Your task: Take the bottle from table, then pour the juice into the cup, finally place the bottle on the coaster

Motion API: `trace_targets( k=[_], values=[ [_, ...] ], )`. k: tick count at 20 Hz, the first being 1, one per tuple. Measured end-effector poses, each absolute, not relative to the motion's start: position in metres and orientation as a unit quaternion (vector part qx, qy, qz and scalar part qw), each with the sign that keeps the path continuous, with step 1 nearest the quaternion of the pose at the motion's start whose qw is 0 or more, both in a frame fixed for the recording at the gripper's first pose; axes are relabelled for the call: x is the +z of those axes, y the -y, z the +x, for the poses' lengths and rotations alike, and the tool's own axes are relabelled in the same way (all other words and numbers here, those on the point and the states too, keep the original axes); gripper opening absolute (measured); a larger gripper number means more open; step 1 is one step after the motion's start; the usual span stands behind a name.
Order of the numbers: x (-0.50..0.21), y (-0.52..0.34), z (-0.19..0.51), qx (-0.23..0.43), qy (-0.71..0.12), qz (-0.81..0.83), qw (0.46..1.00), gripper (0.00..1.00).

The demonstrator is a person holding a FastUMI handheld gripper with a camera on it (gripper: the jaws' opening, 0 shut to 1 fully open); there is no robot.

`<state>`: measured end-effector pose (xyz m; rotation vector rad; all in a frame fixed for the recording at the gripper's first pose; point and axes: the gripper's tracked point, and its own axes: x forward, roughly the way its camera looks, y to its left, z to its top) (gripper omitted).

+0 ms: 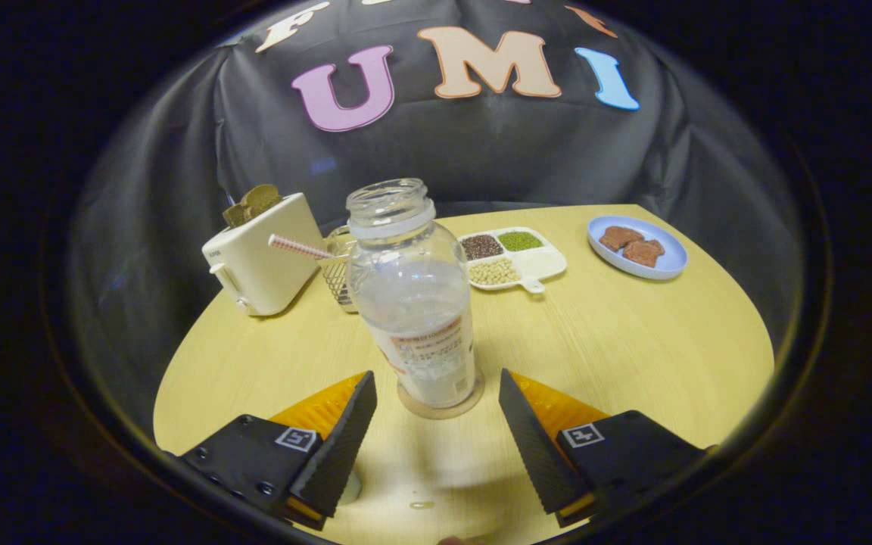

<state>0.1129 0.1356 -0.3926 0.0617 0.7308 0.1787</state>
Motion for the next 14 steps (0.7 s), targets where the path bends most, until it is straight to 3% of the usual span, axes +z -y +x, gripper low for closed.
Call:
trace_targets(
  k=[14],
  values=[
    [-0.276, -0.048, 0.056, 0.041, -0.285, 0.069, 0.955, 1.0]
  ],
)
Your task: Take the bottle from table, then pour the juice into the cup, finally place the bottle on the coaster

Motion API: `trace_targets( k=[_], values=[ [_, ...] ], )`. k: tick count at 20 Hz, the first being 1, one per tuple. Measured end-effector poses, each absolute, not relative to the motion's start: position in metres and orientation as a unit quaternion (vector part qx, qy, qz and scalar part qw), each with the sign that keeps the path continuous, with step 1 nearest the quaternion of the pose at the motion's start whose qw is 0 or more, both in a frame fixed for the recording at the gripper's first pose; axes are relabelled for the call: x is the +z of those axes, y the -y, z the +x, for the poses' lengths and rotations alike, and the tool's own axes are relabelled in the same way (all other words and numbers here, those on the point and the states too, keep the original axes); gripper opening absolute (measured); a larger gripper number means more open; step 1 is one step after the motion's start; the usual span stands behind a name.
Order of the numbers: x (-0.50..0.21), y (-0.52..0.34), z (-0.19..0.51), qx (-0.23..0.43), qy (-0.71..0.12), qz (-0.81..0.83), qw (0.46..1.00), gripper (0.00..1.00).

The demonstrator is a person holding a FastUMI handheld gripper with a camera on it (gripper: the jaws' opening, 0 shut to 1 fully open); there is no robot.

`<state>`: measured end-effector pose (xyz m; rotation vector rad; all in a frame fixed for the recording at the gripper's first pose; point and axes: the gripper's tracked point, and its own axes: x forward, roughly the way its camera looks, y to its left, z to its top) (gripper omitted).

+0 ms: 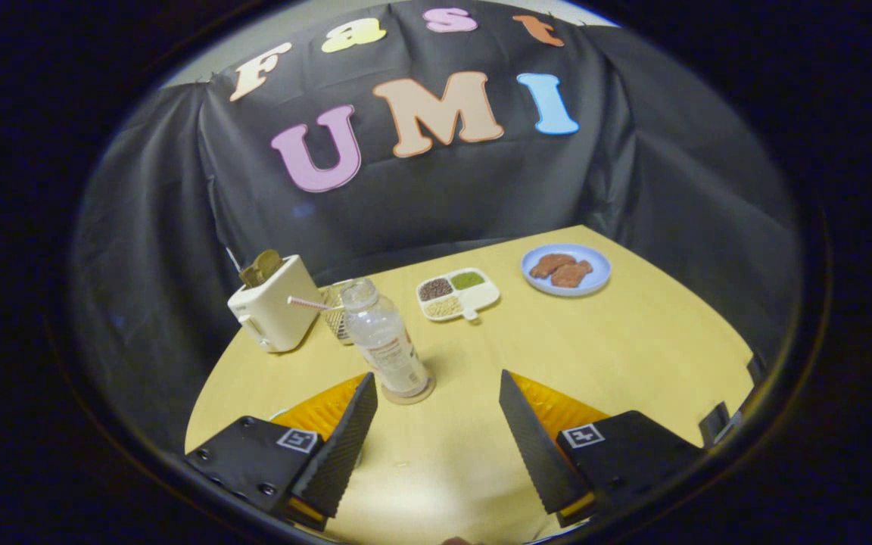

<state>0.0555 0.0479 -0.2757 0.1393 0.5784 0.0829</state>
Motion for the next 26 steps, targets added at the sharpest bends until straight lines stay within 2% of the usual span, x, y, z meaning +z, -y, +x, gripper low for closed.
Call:
trace_targets(
  k=[5, 12, 19, 26],
  values=[
    [-0.218, -0.017, 0.055, 0.028, -0.243, 0.026, 0.969, 1.0],
    [-0.156, -0.021, 0.069, 0.069, -0.189, -0.004, 0.98, 1.0],
    [-0.142, -0.028, 0.078, 0.116, -0.176, -0.046, 0.976, 1.0],
    [-0.145, -0.014, 0.079, 0.125, -0.178, -0.053, 0.975, 1.0]
  ],
)
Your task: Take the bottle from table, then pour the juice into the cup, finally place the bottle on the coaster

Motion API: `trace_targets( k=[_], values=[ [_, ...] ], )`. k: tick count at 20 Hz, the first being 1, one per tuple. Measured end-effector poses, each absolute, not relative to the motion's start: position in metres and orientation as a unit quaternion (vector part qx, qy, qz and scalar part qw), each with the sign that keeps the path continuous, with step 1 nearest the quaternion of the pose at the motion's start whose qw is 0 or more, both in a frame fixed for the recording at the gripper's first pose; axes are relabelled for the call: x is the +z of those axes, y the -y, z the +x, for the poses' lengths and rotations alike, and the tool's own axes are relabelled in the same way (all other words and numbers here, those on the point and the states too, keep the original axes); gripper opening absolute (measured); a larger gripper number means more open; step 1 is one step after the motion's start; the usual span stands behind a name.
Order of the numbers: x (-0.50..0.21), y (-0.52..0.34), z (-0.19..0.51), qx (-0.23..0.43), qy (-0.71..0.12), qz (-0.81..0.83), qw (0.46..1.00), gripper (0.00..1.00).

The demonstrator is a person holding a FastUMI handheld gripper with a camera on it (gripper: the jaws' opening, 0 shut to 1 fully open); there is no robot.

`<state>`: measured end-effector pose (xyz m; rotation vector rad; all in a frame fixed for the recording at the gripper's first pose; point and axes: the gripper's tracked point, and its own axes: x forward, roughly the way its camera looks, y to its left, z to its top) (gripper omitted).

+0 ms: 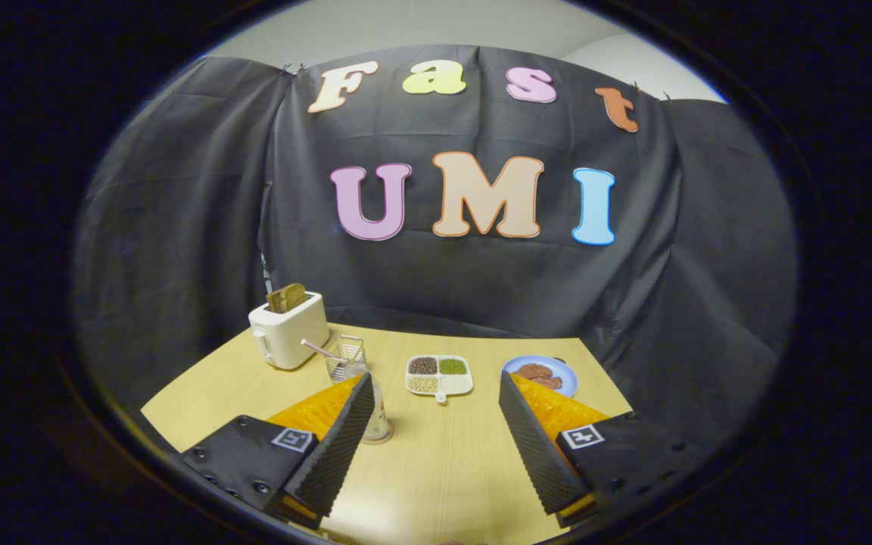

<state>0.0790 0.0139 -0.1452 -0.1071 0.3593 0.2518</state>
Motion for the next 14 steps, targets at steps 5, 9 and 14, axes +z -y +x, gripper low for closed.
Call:
trace_targets(
  k=[5, 9, 14],
  values=[
    [-0.145, 0.001, 0.077, 0.12, -0.175, -0.058, 0.975, 1.0],
    [-0.144, 0.005, 0.076, 0.119, -0.174, -0.051, 0.976, 1.0],
    [-0.144, 0.01, 0.072, 0.116, -0.171, -0.063, 0.976, 1.0]
  ],
)
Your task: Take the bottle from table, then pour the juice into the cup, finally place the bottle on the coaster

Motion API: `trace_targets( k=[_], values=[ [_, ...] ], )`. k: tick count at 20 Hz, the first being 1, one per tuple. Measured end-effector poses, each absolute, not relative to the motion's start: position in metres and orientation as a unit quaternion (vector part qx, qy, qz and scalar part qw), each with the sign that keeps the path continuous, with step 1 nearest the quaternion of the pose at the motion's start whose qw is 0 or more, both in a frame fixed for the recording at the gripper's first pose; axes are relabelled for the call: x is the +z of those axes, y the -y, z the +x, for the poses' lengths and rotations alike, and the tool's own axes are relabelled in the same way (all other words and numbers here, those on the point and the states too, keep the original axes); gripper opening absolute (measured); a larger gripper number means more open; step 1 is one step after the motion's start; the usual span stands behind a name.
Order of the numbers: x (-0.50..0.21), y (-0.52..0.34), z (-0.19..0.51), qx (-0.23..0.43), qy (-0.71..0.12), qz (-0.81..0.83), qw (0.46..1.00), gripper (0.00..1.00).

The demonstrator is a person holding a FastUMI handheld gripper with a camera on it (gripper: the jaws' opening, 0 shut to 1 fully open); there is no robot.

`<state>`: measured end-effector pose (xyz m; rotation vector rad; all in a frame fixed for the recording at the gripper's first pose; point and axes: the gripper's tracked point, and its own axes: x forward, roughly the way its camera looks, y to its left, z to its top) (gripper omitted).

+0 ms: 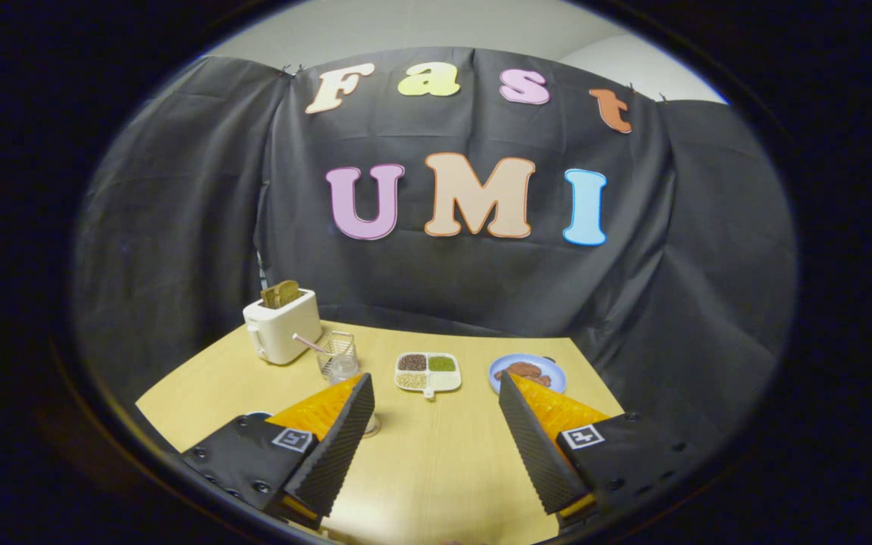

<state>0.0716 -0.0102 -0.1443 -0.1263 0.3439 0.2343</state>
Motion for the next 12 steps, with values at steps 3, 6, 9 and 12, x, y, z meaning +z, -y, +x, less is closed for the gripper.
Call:
trace_targets(
  k=[3, 6, 9, 12],
  values=[
    [-0.141, 0.011, 0.071, 0.116, -0.167, -0.06, 0.977, 1.0],
    [-0.141, 0.016, 0.069, 0.11, -0.166, -0.064, 0.978, 1.0],
    [-0.142, 0.022, 0.066, 0.103, -0.166, -0.071, 0.978, 1.0],
    [-0.143, 0.027, 0.062, 0.099, -0.167, -0.07, 0.978, 1.0]
  ],
)
